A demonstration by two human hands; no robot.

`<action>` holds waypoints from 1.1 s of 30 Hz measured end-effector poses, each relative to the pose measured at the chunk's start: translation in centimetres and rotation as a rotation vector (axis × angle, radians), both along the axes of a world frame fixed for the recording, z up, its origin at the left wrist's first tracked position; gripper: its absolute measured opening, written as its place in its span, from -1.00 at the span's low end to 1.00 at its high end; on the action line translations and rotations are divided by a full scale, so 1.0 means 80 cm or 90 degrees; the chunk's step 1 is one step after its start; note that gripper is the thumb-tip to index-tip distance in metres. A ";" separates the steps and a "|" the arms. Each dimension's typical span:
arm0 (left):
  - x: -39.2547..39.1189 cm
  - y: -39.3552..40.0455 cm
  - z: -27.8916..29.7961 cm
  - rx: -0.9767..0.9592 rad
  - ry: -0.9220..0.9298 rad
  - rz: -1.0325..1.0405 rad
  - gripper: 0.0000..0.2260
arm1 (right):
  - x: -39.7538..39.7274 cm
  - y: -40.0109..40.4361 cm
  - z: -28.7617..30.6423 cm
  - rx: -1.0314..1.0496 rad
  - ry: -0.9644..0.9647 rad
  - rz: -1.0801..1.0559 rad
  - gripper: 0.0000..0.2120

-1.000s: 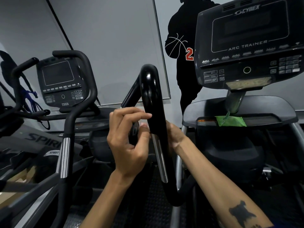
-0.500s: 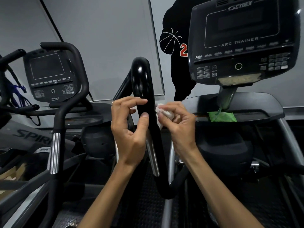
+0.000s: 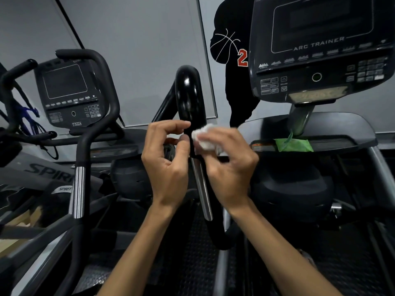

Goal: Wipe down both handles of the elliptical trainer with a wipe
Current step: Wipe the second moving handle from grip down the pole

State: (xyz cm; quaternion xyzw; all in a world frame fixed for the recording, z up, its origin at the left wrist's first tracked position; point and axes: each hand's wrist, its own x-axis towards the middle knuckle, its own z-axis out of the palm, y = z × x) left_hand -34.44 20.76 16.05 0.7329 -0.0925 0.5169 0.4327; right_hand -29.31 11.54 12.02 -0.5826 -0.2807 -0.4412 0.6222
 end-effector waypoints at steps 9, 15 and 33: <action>-0.003 0.001 -0.003 -0.011 0.001 0.001 -0.72 | -0.002 0.001 0.000 -0.076 -0.069 -0.074 -0.89; -0.009 0.001 -0.006 0.025 -0.001 0.024 -0.75 | 0.007 -0.002 0.008 -0.021 -0.045 -0.094 -0.89; -0.015 0.007 -0.010 0.073 -0.018 0.048 -0.78 | 0.004 -0.001 -0.021 0.018 0.001 -0.138 -0.80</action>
